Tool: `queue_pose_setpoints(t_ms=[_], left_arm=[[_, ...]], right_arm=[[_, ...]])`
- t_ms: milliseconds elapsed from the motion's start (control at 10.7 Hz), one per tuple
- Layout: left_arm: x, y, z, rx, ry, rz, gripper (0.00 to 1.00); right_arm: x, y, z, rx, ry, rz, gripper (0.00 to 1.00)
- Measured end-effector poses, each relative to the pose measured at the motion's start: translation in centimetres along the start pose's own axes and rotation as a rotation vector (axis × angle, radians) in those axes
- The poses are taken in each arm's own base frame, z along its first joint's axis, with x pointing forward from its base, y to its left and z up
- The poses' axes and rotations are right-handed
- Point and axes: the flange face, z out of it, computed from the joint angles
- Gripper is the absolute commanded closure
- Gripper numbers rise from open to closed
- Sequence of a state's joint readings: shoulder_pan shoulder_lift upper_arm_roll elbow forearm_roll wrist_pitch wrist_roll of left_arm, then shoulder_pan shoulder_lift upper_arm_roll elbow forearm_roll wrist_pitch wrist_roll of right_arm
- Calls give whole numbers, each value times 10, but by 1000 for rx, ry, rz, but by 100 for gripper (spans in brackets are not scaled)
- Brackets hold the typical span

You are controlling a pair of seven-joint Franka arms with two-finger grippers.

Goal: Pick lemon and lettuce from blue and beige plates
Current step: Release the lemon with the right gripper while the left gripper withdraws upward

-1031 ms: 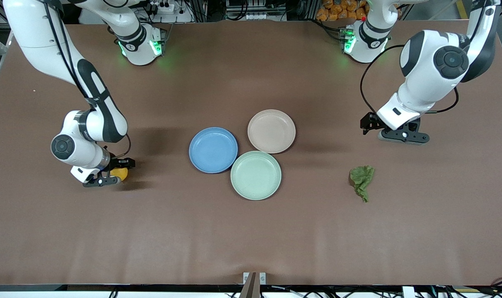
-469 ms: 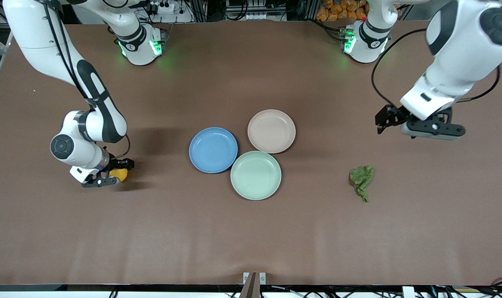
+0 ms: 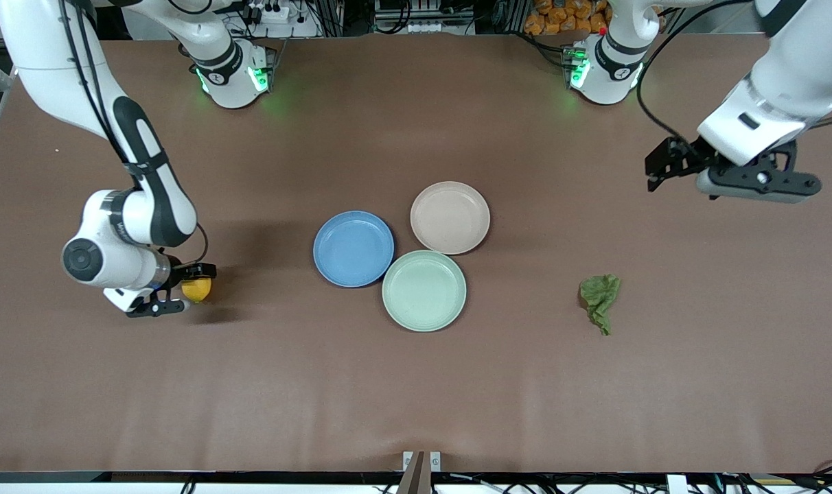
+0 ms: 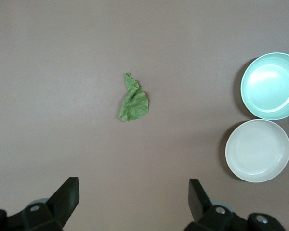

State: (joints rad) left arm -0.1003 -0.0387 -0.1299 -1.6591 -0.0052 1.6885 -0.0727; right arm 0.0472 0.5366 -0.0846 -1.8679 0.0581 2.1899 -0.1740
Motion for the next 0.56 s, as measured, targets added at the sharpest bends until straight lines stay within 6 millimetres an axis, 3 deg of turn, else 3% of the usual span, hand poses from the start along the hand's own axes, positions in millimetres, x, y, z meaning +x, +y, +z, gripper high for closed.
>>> queue_pose_setpoints(t_ms=[281, 562], left_arm=[[-3, -2, -29, 0, 1, -3, 0], [-5, -4, -37, 0, -16, -5, 0]], right_arm=[[8, 2, -35, 9, -21, 1, 0], [15, 2, -82, 6, 18, -8, 0]])
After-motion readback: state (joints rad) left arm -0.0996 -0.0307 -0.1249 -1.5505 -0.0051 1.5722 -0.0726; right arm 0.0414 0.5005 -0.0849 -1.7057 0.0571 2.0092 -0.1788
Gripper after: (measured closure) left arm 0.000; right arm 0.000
